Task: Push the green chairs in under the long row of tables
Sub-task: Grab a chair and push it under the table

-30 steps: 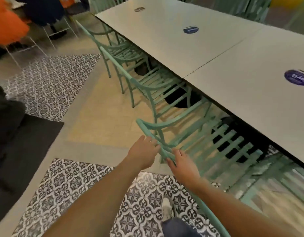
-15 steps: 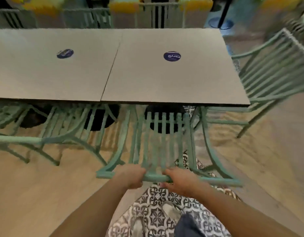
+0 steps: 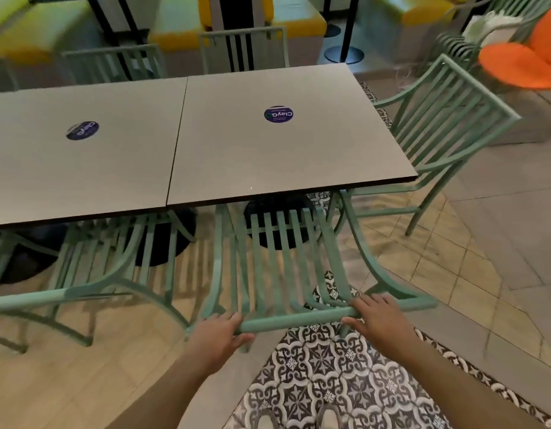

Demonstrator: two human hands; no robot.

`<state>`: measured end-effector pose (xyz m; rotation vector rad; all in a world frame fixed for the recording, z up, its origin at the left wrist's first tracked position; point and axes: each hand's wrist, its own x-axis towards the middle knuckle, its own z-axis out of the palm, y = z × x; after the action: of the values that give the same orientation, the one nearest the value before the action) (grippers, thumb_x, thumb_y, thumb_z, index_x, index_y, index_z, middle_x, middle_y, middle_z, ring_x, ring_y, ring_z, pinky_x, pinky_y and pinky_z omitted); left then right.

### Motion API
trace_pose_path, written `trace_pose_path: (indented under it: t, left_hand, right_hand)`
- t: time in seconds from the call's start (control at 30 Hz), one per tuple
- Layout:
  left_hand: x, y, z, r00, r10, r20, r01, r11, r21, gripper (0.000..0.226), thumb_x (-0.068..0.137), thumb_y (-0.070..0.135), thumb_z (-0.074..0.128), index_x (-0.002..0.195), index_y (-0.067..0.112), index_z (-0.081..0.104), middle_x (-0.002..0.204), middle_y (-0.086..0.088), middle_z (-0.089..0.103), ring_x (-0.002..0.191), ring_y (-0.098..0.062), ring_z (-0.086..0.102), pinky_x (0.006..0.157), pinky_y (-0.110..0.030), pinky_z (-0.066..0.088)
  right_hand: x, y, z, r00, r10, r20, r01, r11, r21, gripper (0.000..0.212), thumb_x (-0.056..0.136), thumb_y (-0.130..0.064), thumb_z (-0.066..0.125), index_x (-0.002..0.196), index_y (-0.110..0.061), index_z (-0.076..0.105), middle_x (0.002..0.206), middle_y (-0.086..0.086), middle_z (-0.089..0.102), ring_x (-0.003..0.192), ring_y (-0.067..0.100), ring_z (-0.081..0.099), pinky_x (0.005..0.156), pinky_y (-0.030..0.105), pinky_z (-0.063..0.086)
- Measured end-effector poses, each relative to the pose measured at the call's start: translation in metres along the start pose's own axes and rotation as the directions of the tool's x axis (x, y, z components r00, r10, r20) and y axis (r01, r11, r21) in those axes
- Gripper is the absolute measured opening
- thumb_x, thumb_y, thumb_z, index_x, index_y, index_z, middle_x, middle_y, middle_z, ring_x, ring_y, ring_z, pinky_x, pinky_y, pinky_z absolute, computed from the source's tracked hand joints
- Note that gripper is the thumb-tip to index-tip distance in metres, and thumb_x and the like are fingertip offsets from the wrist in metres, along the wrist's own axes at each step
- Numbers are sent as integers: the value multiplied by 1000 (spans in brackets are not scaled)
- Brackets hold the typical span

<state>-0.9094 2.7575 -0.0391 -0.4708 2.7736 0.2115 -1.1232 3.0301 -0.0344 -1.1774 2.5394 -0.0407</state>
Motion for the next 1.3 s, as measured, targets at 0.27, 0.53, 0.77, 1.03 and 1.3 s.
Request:
trace_pose_path:
  t: [0.27,0.53,0.77,1.03,1.3]
  left_hand:
    - [14,9,3,997,-31,-67,31,999,-8,82,70,82,-5,107,33,49,104,11,60,96,-13,59,72,-31,38]
    - [49,13,-2,990,-105,-95,101,994,-49,79,70,86,-8,97,37,47,91,15,57,91,-10,59,89,-41,43]
    - [87,11,-26,984,-170,-43,169,985,-28,38,89,71,31,90,36,44,91,14,55,95,-12,55,94,-43,35]
    - [108,3,-35,982,-189,28,190,982,-25,44,89,72,28,100,37,50,96,17,53,100,-12,54,103,-48,30]
    - [114,9,-42,977,-201,66,203,979,-25,40,91,70,28,99,35,47,98,15,53,102,-13,53,103,-49,31]
  right_hand:
    - [6,16,0,997,50,-58,-50,999,1,102,67,-82,-23,118,-36,52,110,-20,55,103,4,47,99,27,32]
    - [34,32,-14,978,206,-25,-207,976,-64,68,83,-75,12,125,-35,49,125,-12,52,128,14,40,115,60,6]
    - [75,44,-22,957,291,3,-291,955,54,67,83,-78,23,127,-34,49,136,-7,44,139,17,25,106,75,4]
    - [95,49,-20,960,277,-29,-274,959,70,70,78,-81,17,121,-37,51,130,-10,47,137,17,27,104,77,3]
    - [98,54,-25,962,264,-68,-256,961,110,80,72,-82,11,123,-36,51,130,-11,47,137,16,28,105,75,0]
